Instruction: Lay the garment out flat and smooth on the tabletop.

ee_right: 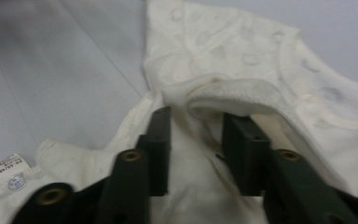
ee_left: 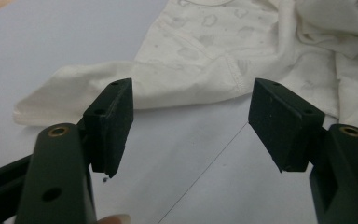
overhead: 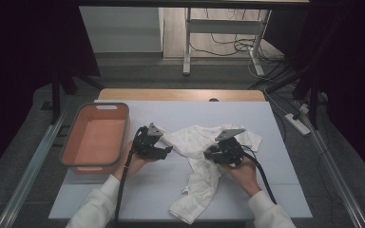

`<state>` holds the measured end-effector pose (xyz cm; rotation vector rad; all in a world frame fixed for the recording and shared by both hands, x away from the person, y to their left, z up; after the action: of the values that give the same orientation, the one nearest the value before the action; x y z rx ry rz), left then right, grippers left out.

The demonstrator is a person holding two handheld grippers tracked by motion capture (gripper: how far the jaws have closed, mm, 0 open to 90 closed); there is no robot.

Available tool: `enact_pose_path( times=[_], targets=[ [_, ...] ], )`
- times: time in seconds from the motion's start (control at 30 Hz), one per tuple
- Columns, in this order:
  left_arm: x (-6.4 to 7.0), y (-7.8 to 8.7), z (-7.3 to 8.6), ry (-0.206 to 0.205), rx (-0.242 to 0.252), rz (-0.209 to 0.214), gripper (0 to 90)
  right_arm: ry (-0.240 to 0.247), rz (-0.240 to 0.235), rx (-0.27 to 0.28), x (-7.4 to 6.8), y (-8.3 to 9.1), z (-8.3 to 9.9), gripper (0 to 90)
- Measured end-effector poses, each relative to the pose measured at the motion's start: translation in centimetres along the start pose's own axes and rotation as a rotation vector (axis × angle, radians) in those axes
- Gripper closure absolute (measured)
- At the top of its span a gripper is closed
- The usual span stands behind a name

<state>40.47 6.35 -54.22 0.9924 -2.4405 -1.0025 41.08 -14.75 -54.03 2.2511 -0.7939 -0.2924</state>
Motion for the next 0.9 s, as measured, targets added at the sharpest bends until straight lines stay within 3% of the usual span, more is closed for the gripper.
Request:
enact_pose_path(
  times=[0.17, 0.3, 0.47, 0.6, 0.7, 0.8, 0.9],
  targets=[
    [0.1, -0.1, 0.0, -0.003, -0.003, -0.001, 31.6, -0.097, 0.032, 0.069, 1.7, 3.1, 1.5, 51.6],
    [0.3, -0.1, -0.1, -0.01, -0.001, -0.002, 31.6, -0.118, 0.064, 0.05, 2.7, 4.0, 3.8, 50.4],
    [0.4, -0.5, -0.1, -0.013, -0.011, 0.003, 31.5, -0.12, 0.088, 0.016, 3.4, 3.2, 4.5, 50.1],
    [0.4, -0.5, -0.1, -0.013, -0.01, 0.004, 31.5, -0.086, 0.126, -0.03, 3.5, 1.7, 4.8, 48.8],
    [0.3, -0.4, -0.1, -0.013, -0.008, 0.003, 31.5, -0.108, 0.121, -0.058, 3.9, 0.7, 5.3, 48.8],
    [0.3, -0.4, -0.1, -0.013, -0.008, 0.003, 31.5, -0.12, 0.111, -0.075, 4.0, -0.1, 5.5, 56.5],
    [0.3, -0.3, -0.1, -0.014, -0.008, 0.002, 31.5, -0.1, 0.078, -0.093, 3.4, -0.4, 5.7, 71.6]
  ],
)
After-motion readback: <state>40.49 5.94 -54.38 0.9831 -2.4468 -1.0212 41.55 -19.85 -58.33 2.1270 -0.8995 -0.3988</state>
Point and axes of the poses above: each handheld gripper's, and its own axes: y roughly backward along the jaws, z roughly out of its underside, x roughly to its right, the point moved 9 cm from there along -y, roughly forward along the jaws, and after that the axes turned 3 degrees about z, right-handed, at the moved point
